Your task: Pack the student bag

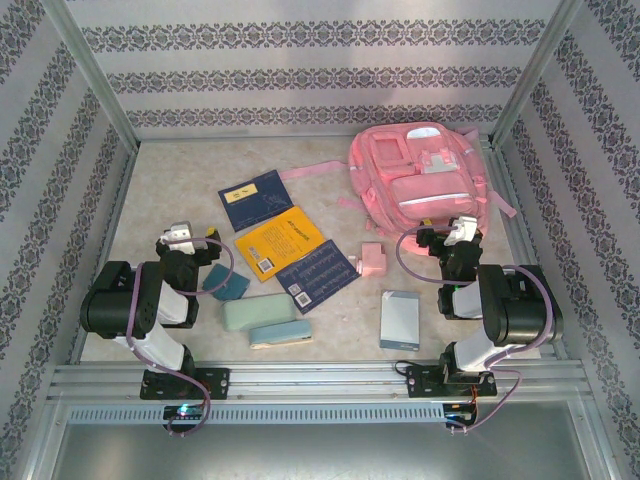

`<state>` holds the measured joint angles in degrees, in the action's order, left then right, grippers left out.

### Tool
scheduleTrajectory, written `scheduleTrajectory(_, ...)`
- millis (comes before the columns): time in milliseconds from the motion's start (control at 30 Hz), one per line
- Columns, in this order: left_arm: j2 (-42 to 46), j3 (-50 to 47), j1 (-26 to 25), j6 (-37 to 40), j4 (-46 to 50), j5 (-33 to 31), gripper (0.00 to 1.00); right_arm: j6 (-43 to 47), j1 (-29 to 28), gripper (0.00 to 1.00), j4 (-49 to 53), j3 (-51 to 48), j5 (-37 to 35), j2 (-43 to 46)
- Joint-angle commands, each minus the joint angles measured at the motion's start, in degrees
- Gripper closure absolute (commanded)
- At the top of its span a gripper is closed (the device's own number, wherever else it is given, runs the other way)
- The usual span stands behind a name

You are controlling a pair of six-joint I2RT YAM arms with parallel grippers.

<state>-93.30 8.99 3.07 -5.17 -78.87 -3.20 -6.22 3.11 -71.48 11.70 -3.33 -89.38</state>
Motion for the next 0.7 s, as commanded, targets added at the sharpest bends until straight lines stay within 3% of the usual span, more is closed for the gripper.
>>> scheduleTrajectory(0,-0.3,-0.5,0.5,-1.2,-2.8,0.0,0.0,0.6,-0.5,0.02,6.8,4.3,5.5,1.0)
scheduleTrajectory(67,-0.3,-0.4,0.5,-1.2,-2.8,0.0,0.0,2.3,-0.5,0.02,9.9,6.2,11.0,0.8)
scheduleTrajectory(233,-0.5,-0.2,0.5,-1.2,-2.8,-0.1,0.0,0.2,-0.5,0.02,6.4,4.0,4.2,0.8)
scheduleTrajectory(400,2.6,-1.2,0.4,-0.3,-2.2,0.4,0.0,0.9,-0.5,0.02,3.2,1.5,5.6,3.3)
scheduleTrajectory(500,9.2,-1.4,0.3,-0.9,3.0,-2.6,0.0,3.2,-2.3,0.02,11.4,1.7,5.0,12.4)
scheduleTrajectory(667,15.0,-1.5,-1.6,4.0,6.8,4.2,0.0,2.1,-7.9,0.02,31.4,6.8,1.3,28.5)
